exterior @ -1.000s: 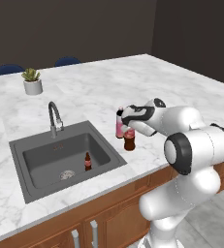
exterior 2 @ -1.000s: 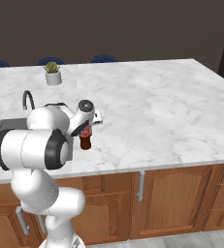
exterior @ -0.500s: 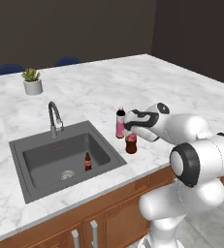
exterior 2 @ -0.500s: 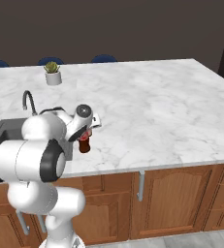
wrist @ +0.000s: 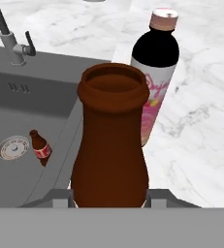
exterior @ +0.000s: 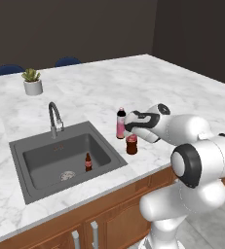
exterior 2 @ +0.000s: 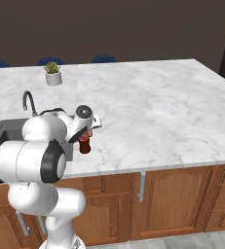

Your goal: Place the large bottle from the dining counter next to the other large bottle outside the sink, and place the small bottle from the dining counter next to the other small bottle inside the sink.

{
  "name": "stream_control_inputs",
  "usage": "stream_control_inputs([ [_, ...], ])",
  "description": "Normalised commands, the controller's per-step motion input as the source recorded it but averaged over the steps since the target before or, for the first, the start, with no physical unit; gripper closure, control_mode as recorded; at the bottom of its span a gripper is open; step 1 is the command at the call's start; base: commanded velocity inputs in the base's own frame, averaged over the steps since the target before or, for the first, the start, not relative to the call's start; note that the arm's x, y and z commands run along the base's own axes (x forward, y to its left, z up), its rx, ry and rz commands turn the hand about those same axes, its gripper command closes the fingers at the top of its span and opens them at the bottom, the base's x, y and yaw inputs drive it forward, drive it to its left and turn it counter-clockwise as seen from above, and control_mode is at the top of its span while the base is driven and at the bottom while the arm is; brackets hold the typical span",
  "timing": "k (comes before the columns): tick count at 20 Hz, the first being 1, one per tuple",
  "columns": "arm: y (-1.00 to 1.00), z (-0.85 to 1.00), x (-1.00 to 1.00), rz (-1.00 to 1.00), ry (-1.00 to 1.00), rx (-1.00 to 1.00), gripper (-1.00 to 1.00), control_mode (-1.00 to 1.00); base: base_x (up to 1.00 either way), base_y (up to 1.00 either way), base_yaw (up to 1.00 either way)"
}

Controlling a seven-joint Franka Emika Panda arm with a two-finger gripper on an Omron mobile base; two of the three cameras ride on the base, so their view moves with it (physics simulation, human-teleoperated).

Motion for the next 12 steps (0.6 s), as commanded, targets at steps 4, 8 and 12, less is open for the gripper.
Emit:
stream_control_inputs([
  [4,0.0,-0.01,-0.18,0.0,-0.06,0.0,1.0,-1.0,0.0,0.0,0.0],
  [8,0.0,0.2,-0.31,0.0,-0.16,0.0,1.0,-1.0,0.0,0.0,0.0],
  [12,0.01,0.04,-0.14,0.01,-0.08,0.0,1.0,-1.0,0.0,0.0,0.0],
])
